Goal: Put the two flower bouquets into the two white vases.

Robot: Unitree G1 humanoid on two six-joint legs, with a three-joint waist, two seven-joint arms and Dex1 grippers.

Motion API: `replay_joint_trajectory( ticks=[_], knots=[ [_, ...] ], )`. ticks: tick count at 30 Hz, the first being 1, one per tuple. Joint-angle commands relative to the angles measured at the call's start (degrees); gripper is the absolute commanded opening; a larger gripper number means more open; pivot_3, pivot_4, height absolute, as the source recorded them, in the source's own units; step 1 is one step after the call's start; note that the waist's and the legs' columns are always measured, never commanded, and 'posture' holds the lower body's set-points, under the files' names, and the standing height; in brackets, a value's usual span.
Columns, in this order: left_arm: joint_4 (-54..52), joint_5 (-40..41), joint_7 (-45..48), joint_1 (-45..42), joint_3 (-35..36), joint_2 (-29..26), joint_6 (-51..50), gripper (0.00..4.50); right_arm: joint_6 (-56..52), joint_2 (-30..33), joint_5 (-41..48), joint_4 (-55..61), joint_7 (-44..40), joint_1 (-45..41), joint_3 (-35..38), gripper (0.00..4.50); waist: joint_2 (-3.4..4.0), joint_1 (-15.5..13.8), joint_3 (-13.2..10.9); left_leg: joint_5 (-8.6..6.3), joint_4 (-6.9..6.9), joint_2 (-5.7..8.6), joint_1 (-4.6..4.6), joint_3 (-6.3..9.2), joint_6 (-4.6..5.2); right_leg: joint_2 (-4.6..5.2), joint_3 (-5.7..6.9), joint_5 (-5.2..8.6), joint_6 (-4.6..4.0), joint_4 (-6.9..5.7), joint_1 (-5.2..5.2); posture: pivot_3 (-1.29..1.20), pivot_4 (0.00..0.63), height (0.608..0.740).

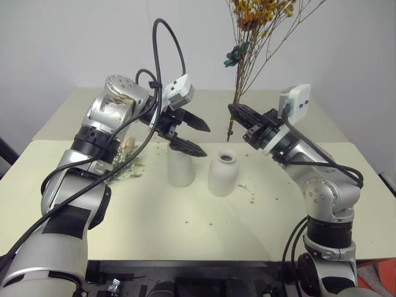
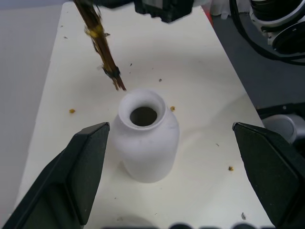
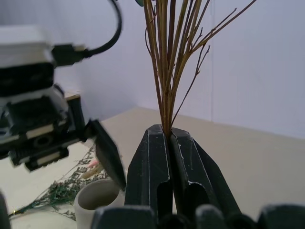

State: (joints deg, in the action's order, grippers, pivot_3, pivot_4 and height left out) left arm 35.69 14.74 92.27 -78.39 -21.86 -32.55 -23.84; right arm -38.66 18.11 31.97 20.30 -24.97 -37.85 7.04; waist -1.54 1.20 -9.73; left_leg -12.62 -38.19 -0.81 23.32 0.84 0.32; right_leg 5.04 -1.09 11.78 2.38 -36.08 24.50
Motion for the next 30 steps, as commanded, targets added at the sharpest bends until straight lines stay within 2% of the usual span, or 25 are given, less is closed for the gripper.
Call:
replay_joint_trajectory(
  ticks=[1,11,30],
  knots=[
    [1.64,-1.18,0.23,-2.8,-0.73,0.14,0.78,4.5,3.22,0.68,-0.18,2.96,-1.15,1.11,-0.38,0.04,0.0,-0.01,0.0,0.0,0.0,0.0,0.0,0.0,0.0,0.0,0.0,0.0,0.0,0.0,0.0,0.0,0.15,0.74],
    [5.84,-2.74,0.23,-4.45,-0.24,1.72,1.72,4.5,5.02,0.81,-0.82,4.75,-2.19,5.14,-2.7,0.04,-0.01,0.02,0.0,0.0,-0.02,-0.01,0.0,0.02,0.0,-0.02,0.0,0.04,0.07,-0.01,0.0,0.0,0.15,0.74],
    [6.15,-2.47,0.23,-4.19,0.21,1.1,2.18,4.5,13.66,-1.1,-6.93,1.69,-2.5,12.34,-5.71,0.04,-0.01,-0.02,-0.01,0.0,-0.04,-0.01,0.01,0.03,0.0,-0.03,0.0,0.07,0.12,-0.02,0.0,0.0,0.15,0.74]
  ],
)
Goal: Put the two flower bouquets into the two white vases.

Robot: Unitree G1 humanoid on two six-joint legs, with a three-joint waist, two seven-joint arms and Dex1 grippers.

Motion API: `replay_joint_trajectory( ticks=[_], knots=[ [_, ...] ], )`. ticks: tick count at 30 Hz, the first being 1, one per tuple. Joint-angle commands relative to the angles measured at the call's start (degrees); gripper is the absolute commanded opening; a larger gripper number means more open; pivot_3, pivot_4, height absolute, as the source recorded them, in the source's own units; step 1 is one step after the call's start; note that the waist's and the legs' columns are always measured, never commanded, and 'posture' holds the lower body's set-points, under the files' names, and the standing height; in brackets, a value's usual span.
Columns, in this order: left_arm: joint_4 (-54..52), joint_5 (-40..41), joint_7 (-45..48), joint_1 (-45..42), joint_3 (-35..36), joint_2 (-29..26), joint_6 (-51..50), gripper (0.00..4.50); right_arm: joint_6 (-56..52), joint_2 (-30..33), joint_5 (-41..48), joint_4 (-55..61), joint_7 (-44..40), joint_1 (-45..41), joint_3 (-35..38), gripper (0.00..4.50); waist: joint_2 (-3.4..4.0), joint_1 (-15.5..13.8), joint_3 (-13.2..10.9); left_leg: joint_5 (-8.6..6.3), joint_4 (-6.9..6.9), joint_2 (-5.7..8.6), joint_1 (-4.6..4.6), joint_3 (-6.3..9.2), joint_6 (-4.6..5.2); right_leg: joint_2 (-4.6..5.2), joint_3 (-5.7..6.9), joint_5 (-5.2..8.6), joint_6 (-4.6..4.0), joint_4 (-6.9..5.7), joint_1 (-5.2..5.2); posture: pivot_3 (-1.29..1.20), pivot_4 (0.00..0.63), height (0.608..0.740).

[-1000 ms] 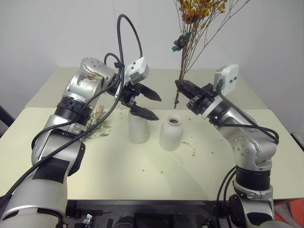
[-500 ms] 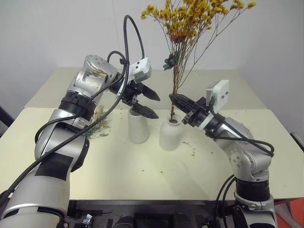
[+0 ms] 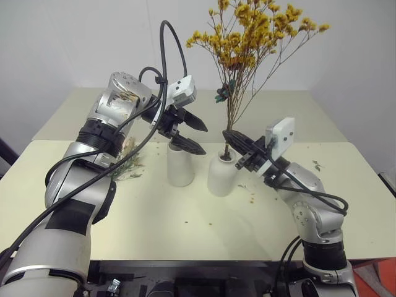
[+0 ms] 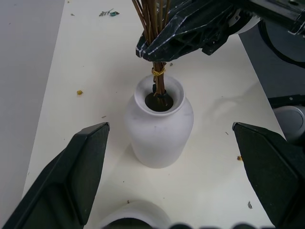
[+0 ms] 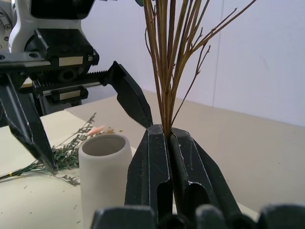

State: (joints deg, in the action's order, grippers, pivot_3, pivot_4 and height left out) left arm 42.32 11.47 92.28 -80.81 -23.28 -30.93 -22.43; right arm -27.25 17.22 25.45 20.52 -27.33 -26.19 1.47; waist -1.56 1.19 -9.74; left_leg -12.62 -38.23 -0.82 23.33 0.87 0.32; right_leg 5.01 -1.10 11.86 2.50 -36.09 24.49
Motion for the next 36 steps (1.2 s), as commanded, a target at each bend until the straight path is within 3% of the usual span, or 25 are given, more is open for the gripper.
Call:
replay_joint_trajectory(
  ticks=[1,17,21,30,36],
  knots=[
    [-0.35,0.77,0.22,-1.8,1.64,-0.48,0.86,4.5,2.51,-0.33,-0.65,1.14,-0.11,1.16,-0.34,0.04,0.0,0.0,0.0,0.0,0.0,0.0,0.01,0.0,0.0,0.0,0.0,0.0,0.0,0.0,0.0,0.0,0.15,0.74],
    [-0.46,1.09,0.22,-1.74,1.67,-0.42,0.93,4.5,7.36,-1.67,-4.57,-2.05,-0.06,4.44,-2.8,0.04,0.0,0.04,0.0,0.0,-0.02,0.0,-0.02,0.0,0.0,-0.01,0.0,0.02,0.03,-0.01,-0.01,0.0,0.15,0.74],
    [-0.54,1.3,0.22,-1.76,1.62,-0.49,0.94,4.5,7.65,-1.9,-4.64,-1.9,0.24,4.43,-2.62,1.09,0.0,0.05,0.0,0.0,-0.03,0.0,-0.02,0.01,0.0,-0.01,0.0,0.02,0.04,-0.02,-0.01,0.0,0.15,0.74],
    [-0.35,1.7,0.22,-1.78,1.41,-0.56,1.3,4.5,6.38,-0.93,-3.78,1.63,0.47,5.92,-1.4,4.13,0.0,0.0,0.0,0.0,-0.05,0.0,-0.01,0.01,0.0,-0.01,0.0,0.02,0.03,-0.02,-0.02,0.0,0.15,0.74],
    [-0.74,1.91,0.22,-1.59,1.39,-0.95,1.34,4.5,3.28,3.29,-1.51,7.19,0.23,9.56,2.17,4.13,-0.01,-0.12,0.0,0.0,-0.05,0.0,0.0,0.01,0.0,-0.01,0.0,0.03,0.05,-0.01,-0.02,0.0,0.15,0.74]
  ],
)
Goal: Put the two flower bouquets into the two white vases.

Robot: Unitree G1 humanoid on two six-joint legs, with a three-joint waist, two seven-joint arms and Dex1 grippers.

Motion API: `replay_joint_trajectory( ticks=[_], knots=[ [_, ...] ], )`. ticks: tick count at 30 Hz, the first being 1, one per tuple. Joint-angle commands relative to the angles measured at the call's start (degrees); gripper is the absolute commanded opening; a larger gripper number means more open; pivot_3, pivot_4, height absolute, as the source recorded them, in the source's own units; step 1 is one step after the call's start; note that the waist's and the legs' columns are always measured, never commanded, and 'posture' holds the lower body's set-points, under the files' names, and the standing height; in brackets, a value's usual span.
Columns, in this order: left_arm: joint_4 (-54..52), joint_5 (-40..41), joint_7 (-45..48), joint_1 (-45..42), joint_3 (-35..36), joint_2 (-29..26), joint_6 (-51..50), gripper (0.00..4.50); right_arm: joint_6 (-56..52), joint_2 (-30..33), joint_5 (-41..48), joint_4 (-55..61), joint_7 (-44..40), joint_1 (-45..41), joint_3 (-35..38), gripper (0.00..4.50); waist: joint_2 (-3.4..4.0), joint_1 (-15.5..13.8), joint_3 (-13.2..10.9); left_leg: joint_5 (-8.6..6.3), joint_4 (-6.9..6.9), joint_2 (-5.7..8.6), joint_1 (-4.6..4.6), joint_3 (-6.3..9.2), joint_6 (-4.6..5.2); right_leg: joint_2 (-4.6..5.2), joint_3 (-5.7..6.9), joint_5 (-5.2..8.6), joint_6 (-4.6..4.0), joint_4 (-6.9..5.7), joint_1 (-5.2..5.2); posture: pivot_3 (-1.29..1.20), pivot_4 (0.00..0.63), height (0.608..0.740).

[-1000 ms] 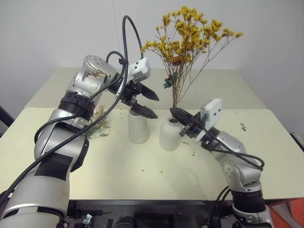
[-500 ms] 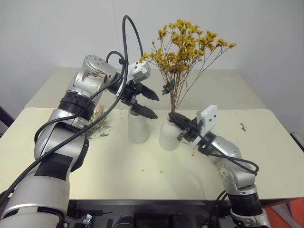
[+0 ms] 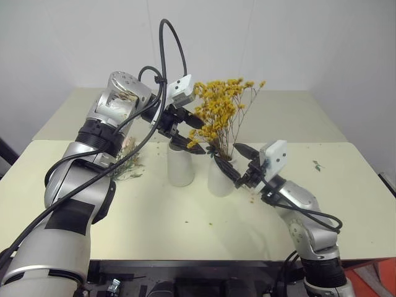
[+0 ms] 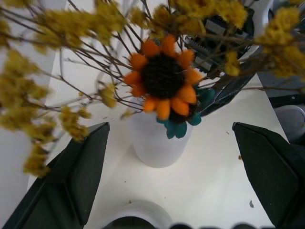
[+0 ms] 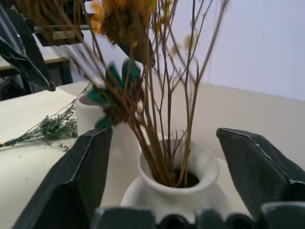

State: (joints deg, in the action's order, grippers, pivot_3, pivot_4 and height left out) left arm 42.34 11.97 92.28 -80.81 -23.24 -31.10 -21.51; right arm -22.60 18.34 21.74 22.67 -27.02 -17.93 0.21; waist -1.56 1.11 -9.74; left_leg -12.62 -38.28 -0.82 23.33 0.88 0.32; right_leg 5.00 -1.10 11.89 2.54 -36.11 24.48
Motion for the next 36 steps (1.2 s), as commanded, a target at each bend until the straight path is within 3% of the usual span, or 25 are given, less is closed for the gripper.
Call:
replay_joint_trajectory(
  ticks=[1,14,20,25,29,36],
  knots=[
    [-0.87,1.53,0.22,-1.53,1.35,-1.0,0.37,4.5,-2.01,3.32,2.77,6.21,-0.38,2.22,4.54,4.13,0.0,-0.07,0.0,0.0,0.0,0.0,0.0,0.0,0.0,0.0,0.0,0.01,0.01,0.0,0.0,0.0,0.15,0.74],
    [-3.4,6.45,0.22,-0.7,4.96,-7.26,-2.23,4.5,-9.83,19.38,16.12,11.53,-7.3,4.2,19.27,4.13,-0.03,-0.09,-0.02,0.0,-0.07,-0.03,-0.05,0.01,0.0,-0.04,-0.01,0.1,0.15,0.0,-0.07,0.0,0.15,0.74],
    [-6.74,6.66,-1.91,0.46,12.19,-11.31,-4.58,4.5,-11.57,26.86,26.68,9.02,-11.36,-2.14,27.08,4.13,-0.04,0.0,-0.06,0.0,-0.08,-0.03,-0.04,-0.02,0.0,-0.03,-0.05,0.09,0.15,0.04,-0.09,0.0,0.15,0.74],
    [-7.63,5.67,-5.63,1.25,16.26,-13.33,-5.28,4.5,-10.48,31.61,26.81,1.94,-15.14,-12.18,24.76,4.13,-0.05,-0.11,-0.07,0.0,-0.14,-0.05,-0.14,-0.01,0.0,-0.04,-0.03,0.09,0.15,0.0,-0.16,0.0,0.15,0.74],
    [-10.97,6.71,-8.25,3.49,19.4,-15.12,-7.46,4.5,-10.42,32.64,25.16,-5.29,-19.05,-23.63,18.74,4.13,-0.03,0.16,-0.08,0.0,-0.18,-0.06,-0.16,-0.05,0.0,-0.04,-0.07,0.07,0.14,-0.05,-0.16,0.0,0.15,0.74],
    [-21.02,6.69,-12.18,14.02,22.04,-18.89,-11.98,4.5,-12.72,26.99,21.0,-11.74,-19.75,-37.42,7.23,4.13,-0.01,0.59,-0.1,0.0,-0.14,-0.08,-0.1,-0.11,0.01,-0.06,-0.2,-0.1,-0.16,-0.08,-0.05,0.0,0.15,0.74]
  ],
)
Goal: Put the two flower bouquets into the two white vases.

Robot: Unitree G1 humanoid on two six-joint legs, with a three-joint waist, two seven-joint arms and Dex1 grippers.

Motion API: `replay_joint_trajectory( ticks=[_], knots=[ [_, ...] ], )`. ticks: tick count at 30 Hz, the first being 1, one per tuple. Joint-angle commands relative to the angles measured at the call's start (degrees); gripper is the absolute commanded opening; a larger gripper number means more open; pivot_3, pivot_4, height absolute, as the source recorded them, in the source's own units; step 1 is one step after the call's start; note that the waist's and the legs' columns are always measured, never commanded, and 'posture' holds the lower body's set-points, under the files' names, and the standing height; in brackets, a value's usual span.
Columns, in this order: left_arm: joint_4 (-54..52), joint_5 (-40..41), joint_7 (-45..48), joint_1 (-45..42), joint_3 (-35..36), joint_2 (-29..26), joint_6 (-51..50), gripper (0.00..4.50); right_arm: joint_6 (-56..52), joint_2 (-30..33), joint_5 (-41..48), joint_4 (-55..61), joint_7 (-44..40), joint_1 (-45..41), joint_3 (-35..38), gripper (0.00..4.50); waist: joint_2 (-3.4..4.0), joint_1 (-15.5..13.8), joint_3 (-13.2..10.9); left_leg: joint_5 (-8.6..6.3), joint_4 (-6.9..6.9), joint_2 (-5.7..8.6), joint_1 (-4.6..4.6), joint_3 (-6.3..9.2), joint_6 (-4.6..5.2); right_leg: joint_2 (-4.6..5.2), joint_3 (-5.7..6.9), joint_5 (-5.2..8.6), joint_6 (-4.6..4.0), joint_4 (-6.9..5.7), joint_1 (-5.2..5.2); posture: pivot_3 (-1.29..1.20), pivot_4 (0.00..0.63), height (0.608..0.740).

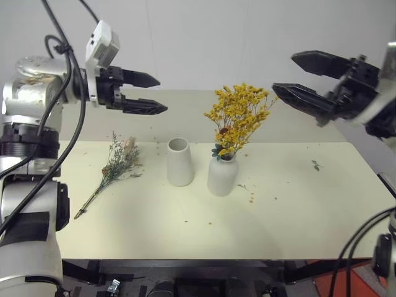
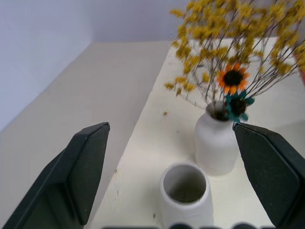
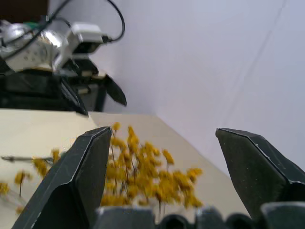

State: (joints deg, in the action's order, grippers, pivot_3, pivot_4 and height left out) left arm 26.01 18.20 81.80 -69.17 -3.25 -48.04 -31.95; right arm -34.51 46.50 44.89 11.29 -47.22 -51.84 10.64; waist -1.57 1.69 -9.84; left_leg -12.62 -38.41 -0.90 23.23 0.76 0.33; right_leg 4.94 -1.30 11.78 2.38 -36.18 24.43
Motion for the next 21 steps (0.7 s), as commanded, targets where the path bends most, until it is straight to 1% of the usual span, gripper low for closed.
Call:
replay_joint_trajectory(
  ticks=[1,4,7,10,12,14,17,18,21],
  knots=[
    [-5.81,-0.26,-3.37,4.44,2.28,-3.2,-3.33,4.5,-1.08,-2.53,-3.68,-0.74,0.72,-5.38,-5.69,4.13,0.0,0.11,-0.01,0.0,0.0,-0.01,0.0,0.0,0.0,0.0,0.02,-0.01,-0.02,0.01,0.02,0.0,0.15,0.74],
    [-7.8,-2.22,-8.71,9.13,2.99,-6.09,-7.29,4.5,-2.23,-6.53,-6.63,-2.5,1.71,-11.2,-10.47,4.13,0.03,0.73,-0.05,0.0,-0.01,-0.02,0.04,0.01,0.0,0.0,0.0,-0.01,-0.02,-0.04,0.11,0.0,0.15,0.74],
    [-9.66,-1.83,-11.12,11.59,3.85,-7.27,-9.24,4.5,-3.6,-8.99,-7.36,-3.77,1.98,-14.85,-11.43,4.13,0.02,0.54,-0.1,0.0,-0.01,-0.01,0.13,0.01,0.0,0.0,0.01,-0.02,-0.04,-0.1,0.23,0.0,0.15,0.74],
    [-12.98,-1.02,-12.79,15.29,5.6,-8.88,-11.74,4.5,-8.42,-12.46,-7.68,-2.28,4.91,-18.56,-13.83,4.13,0.02,0.4,-0.11,0.0,-0.01,-0.01,0.21,0.02,0.0,0.0,0.04,-0.05,-0.09,-0.05,0.27,0.0,0.15,0.74],
    [-14.87,-0.51,-13.99,17.66,6.89,-9.67,-13.54,4.5,-14.91,-14.02,-7.53,1.33,7.6,-19.22,-16.63,4.13,0.02,0.4,-0.1,0.0,0.01,0.0,0.26,0.02,0.0,0.01,0.03,-0.07,-0.11,-0.07,0.34,0.0,0.15,0.74],
    [-16.33,-0.47,-15.2,19.8,7.57,-10.22,-14.63,4.5,-18.95,-15.7,-7.61,4.78,10.17,-18.25,-18.59,4.13,0.02,0.4,-0.1,0.0,0.07,-0.02,0.27,0.05,0.0,0.01,0.05,-0.07,-0.13,-0.12,0.4,0.0,0.15,0.74],
    [-17.96,0.11,-16.83,22.54,8.49,-10.84,-16.3,4.5,-22.32,-17.95,-9.48,7.87,13.5,-16.24,-21.82,4.13,0.01,0.34,-0.1,0.0,0.02,0.0,0.44,0.05,-0.01,0.01,0.05,-0.08,-0.14,-0.32,0.59,0.0,0.15,0.74],
    [-18.33,0.12,-17.37,23.17,8.55,-11.05,-16.71,4.5,-22.67,-18.46,-10.55,8.1,14.4,-15.91,-22.73,4.13,0.0,0.33,-0.11,0.01,-0.04,0.02,0.48,0.05,-0.02,0.01,0.04,-0.07,-0.14,-0.54,0.64,0.0,0.15,0.74],
    [-18.15,-1.06,-19.33,24.5,7.57,-11.88,-17.42,4.5,-23.56,-19.69,-13.25,6.84,15.61,-15.57,-25.15,4.13,0.0,0.45,-0.11,0.02,-0.25,0.01,0.51,0.05,-0.03,0.01,0.04,-0.07,-0.15,-0.6,0.69,0.0,0.15,0.74]
  ],
)
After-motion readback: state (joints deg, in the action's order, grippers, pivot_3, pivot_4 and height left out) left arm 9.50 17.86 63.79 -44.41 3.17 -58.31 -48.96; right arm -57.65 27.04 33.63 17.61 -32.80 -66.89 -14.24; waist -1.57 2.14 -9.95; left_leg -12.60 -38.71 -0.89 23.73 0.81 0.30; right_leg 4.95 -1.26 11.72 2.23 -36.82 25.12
